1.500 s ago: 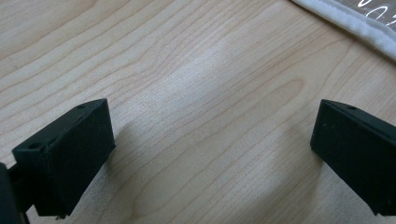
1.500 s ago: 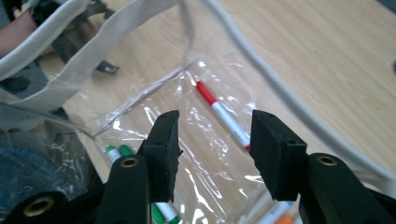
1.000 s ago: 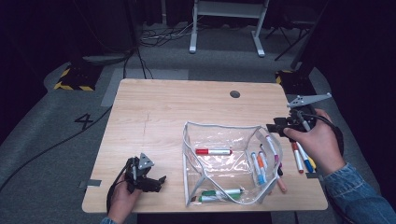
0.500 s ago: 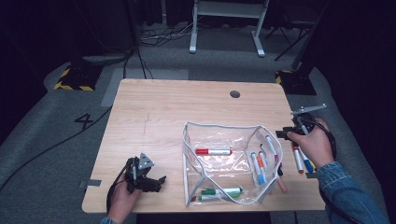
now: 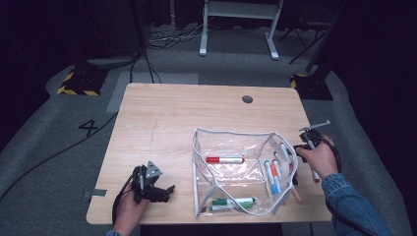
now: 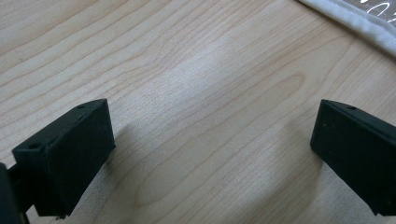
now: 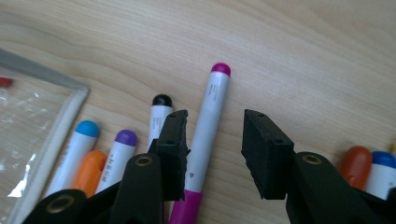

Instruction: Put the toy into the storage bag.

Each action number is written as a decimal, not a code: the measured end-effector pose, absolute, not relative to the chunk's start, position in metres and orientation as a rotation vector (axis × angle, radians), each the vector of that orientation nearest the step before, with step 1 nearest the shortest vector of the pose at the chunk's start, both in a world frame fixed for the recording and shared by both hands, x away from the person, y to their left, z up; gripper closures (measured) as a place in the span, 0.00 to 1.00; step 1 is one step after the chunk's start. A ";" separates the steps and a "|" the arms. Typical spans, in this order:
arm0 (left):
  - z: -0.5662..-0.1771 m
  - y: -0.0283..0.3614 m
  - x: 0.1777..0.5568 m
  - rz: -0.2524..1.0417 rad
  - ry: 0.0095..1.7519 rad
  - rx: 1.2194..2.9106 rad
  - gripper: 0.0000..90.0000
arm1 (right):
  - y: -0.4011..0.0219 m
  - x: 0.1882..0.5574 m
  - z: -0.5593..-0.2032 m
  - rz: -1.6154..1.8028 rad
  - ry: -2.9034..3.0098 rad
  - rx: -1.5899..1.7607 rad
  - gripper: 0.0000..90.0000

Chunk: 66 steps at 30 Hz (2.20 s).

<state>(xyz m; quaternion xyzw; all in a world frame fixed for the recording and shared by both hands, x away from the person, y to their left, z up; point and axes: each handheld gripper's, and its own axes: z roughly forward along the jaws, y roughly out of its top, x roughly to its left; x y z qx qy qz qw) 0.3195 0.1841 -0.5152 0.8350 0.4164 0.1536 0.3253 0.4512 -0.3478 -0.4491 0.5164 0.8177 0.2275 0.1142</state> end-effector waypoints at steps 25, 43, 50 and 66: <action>-0.515 0.184 0.320 0.404 1.094 2.192 0.00 | -0.340 0.452 -0.468 0.532 2.381 1.634 0.85; -0.515 0.184 0.320 0.403 1.095 2.192 0.00 | -0.345 0.429 -0.389 0.744 2.367 1.505 0.85; -0.515 0.184 0.320 0.402 1.093 2.191 0.00 | -0.336 0.412 -0.347 0.809 2.378 1.406 0.85; -0.515 0.184 0.318 0.400 1.094 2.190 0.00 | -0.276 0.367 -0.273 0.889 2.521 1.050 0.85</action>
